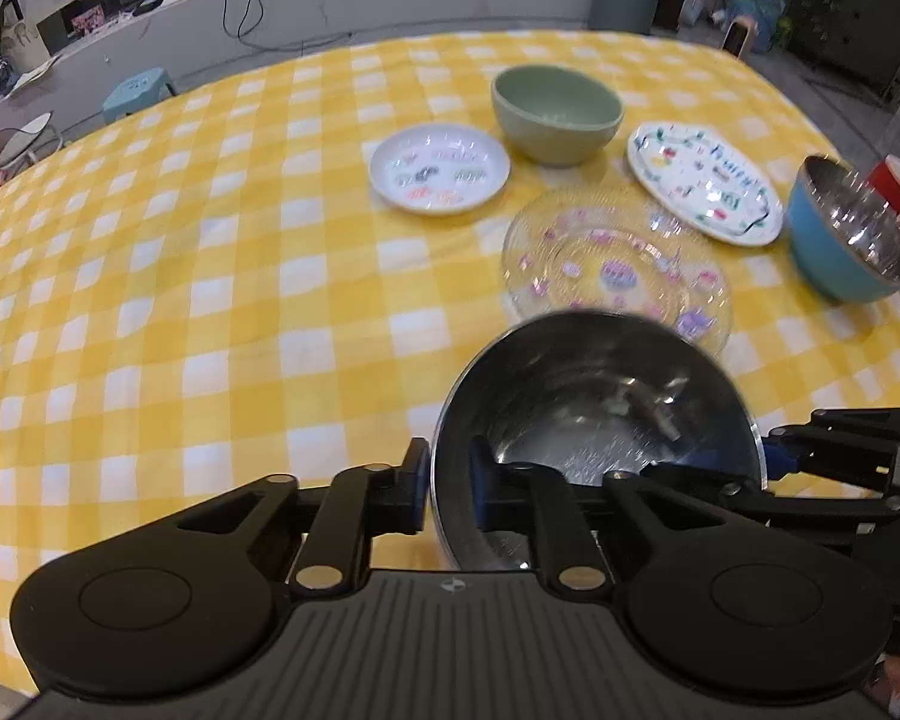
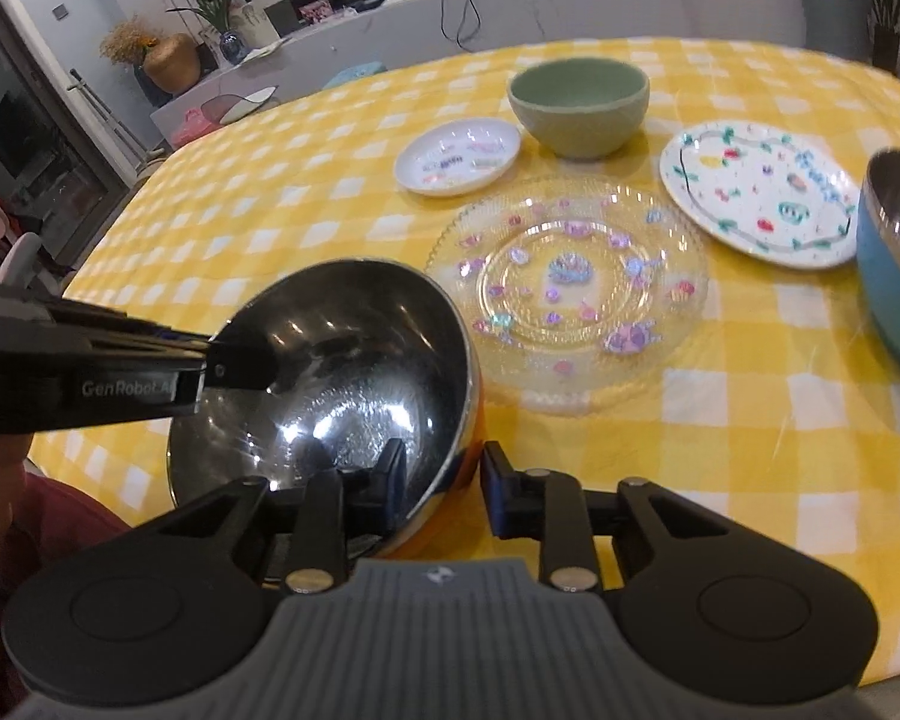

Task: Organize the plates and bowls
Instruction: 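Lift the orange bowl with the left tool and carry it toward the blue bowl, then lower the orange bowl into the blue steel bowl with the left tool, then grip the rim of the nested bowls with the left tool, then carry the stacked bowls with the left tool and lower them onto the tablecloth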

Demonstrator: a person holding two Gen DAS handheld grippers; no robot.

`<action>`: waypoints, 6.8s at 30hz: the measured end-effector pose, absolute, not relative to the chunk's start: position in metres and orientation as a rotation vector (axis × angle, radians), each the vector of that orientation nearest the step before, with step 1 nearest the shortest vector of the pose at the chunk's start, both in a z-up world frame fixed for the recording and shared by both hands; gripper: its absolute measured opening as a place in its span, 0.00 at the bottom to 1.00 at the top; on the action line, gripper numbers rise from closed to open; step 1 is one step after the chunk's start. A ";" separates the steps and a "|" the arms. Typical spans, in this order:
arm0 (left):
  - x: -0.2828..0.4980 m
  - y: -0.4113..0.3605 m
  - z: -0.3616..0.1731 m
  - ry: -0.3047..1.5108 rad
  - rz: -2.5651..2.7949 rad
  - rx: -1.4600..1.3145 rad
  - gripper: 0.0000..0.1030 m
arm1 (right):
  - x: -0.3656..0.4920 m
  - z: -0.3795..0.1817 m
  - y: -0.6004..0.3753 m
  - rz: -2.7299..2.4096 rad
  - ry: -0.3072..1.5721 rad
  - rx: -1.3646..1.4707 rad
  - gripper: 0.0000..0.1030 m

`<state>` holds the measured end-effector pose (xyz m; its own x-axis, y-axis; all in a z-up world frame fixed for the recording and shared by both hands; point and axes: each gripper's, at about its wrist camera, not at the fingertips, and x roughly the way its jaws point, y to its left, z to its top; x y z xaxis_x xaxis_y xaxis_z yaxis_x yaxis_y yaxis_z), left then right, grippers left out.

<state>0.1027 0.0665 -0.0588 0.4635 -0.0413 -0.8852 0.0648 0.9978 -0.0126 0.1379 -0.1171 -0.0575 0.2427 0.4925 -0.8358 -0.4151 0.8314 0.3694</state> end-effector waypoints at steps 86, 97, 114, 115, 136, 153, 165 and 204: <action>0.176 -0.142 -0.054 1.023 -0.184 -0.111 0.09 | 0.214 -0.011 -0.332 0.155 0.965 0.246 0.54; 0.157 -0.115 -0.052 1.004 -0.144 -0.089 0.06 | 0.215 -0.032 -0.307 0.237 1.107 0.165 0.63; 0.160 -0.122 -0.061 1.012 -0.111 -0.067 0.05 | 0.213 -0.058 -0.288 0.253 1.195 -0.002 0.21; 0.160 -0.121 -0.060 1.015 -0.110 -0.072 0.05 | 0.213 -0.057 -0.288 0.250 1.190 -0.003 0.19; 0.127 -0.101 -0.003 0.838 0.041 0.032 0.03 | 0.205 -0.004 -0.283 0.377 1.006 0.187 0.10; 0.082 -0.052 0.040 0.756 0.172 -0.031 0.04 | 0.184 0.040 -0.242 0.584 0.894 0.228 0.07; 0.055 0.002 0.039 0.783 0.225 -0.145 0.05 | 0.160 0.049 -0.196 0.722 0.890 0.205 0.08; 0.044 0.055 -0.026 0.979 0.206 -0.209 0.20 | 0.147 -0.001 -0.144 0.751 1.040 0.069 0.25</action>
